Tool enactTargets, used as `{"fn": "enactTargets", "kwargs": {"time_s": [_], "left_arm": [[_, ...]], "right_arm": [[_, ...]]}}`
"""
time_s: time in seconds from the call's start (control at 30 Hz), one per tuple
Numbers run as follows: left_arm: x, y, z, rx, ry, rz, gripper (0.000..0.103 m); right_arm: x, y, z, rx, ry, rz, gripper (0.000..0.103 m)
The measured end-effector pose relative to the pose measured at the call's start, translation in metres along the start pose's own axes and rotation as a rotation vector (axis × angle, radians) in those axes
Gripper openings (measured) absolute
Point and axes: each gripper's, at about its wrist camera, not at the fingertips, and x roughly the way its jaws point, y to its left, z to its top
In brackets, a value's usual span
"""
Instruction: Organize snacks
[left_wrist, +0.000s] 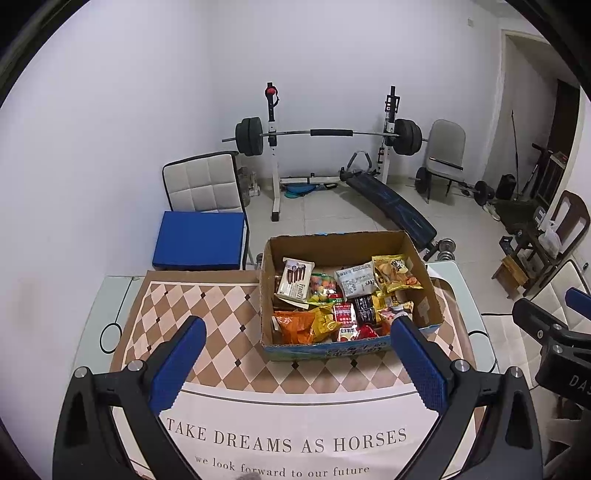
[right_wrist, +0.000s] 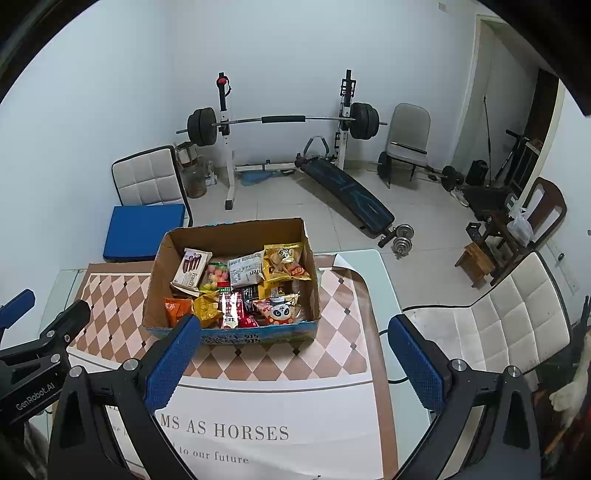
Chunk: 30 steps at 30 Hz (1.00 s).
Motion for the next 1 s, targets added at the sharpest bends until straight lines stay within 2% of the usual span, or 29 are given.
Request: {"fn": "enactTargets", "kwargs": {"time_s": [1.0], "left_arm": [[-0.0030, 0.0007, 0.0029, -0.017, -0.002, -0.002, 0.102]], "right_arm": [[-0.0044, 0.0033, 0.0043, 0.009, -0.002, 0.009, 0.103]]}}
